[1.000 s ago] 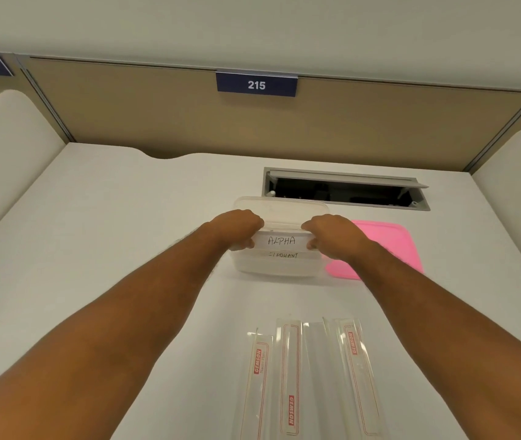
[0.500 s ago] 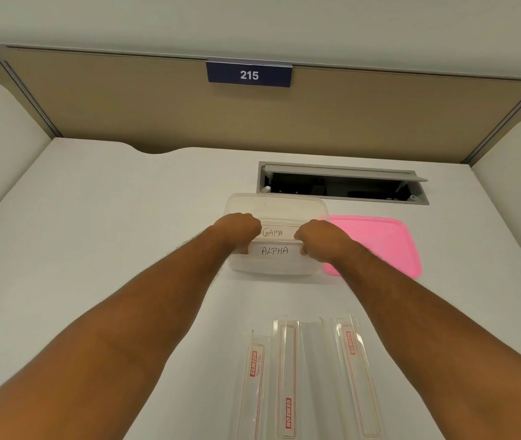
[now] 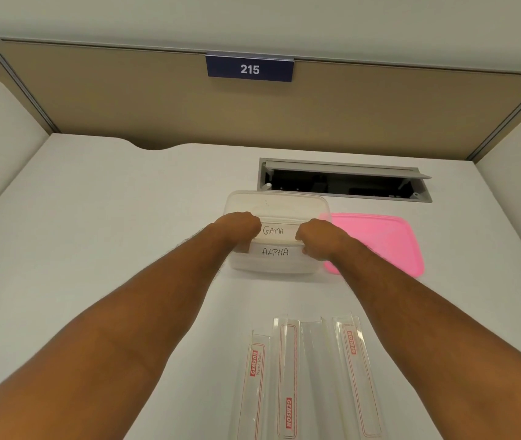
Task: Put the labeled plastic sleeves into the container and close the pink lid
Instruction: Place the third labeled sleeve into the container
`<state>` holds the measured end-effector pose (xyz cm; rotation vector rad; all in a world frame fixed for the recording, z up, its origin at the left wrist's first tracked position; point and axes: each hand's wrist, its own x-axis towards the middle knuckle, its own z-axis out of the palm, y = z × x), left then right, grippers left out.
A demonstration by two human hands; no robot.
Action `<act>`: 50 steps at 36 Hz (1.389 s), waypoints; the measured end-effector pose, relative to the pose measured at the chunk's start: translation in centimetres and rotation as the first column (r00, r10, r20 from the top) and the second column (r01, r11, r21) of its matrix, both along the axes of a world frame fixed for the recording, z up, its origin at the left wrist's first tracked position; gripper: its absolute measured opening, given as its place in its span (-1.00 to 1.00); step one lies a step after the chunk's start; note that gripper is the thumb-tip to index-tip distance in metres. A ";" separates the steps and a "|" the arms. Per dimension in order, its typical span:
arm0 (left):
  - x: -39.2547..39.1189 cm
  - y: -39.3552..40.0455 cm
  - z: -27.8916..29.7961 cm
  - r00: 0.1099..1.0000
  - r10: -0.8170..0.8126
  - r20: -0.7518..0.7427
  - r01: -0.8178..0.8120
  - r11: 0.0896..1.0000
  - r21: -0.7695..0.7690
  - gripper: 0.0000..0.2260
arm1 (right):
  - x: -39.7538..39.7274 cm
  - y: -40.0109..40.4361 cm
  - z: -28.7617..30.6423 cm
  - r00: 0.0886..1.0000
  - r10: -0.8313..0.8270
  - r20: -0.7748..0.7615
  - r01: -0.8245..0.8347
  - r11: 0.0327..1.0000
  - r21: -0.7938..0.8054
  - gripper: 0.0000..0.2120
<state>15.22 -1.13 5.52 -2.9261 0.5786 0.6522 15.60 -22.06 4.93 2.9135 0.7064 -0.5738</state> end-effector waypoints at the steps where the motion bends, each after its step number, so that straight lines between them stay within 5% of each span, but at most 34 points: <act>1: 0.0 0.0 0.0 1.000 0.004 0.003 -0.003 1.000 -0.007 -0.81 | 0.0 0.0 0.0 1.000 0.001 0.002 -0.001 1.000 -0.001 -0.77; 15: -0.8 0.1 0.3 0.990 0.067 0.128 -0.049 0.989 -0.142 -0.64 | -0.8 -0.3 0.5 0.997 -0.025 0.078 0.020 0.998 0.065 -0.74; 24: -3.4 0.1 0.3 0.949 0.106 0.296 -0.018 0.958 -0.286 -0.73 | -3.6 0.1 1.4 0.951 -0.003 0.309 -0.050 0.986 0.162 -0.74; 36: -8.7 0.6 0.1 0.819 0.200 0.538 0.118 0.858 -0.499 -0.81 | -7.3 0.8 2.6 0.916 -0.021 0.402 -0.102 0.954 0.282 -0.78; 50: -13.8 0.8 -3.0 0.862 0.217 0.457 0.103 0.809 -0.579 -0.89 | -12.4 3.8 1.4 0.943 0.097 0.319 -0.209 0.917 0.341 -0.86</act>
